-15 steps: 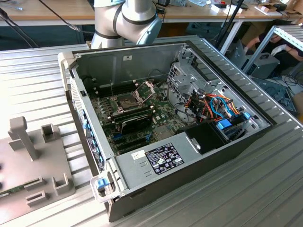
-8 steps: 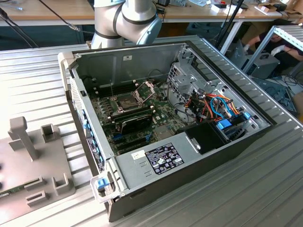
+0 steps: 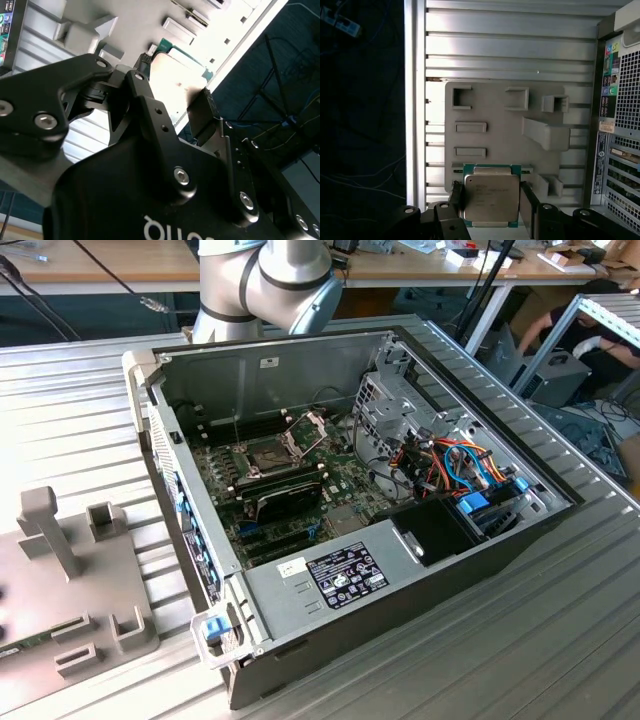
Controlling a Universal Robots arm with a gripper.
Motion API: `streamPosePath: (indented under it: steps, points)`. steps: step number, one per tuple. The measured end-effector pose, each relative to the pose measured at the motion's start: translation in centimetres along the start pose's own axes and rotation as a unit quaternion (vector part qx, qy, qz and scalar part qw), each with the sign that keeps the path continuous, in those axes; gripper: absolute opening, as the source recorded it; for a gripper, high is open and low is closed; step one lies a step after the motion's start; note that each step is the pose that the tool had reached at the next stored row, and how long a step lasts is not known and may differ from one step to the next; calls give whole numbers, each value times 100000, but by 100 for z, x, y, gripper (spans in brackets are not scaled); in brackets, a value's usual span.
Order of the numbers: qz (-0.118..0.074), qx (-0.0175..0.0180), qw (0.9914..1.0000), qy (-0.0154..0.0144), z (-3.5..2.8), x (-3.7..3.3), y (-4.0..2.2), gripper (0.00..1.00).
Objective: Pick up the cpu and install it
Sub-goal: 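Pick up the cpu and move it towards the insertion slot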
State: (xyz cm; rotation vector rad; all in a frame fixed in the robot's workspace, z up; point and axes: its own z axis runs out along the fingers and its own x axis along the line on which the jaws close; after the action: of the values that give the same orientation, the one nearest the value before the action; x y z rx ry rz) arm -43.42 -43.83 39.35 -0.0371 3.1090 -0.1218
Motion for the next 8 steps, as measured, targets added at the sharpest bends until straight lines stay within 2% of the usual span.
streamPosePath:
  steps: [2,7,8]
  points:
    - [-2,3,100000,5,4,-124,-3,55]
    - [-2,1,100000,-2,10,-316,-8,55]
    - [-1,3,100000,10,11,-374,-9,55]
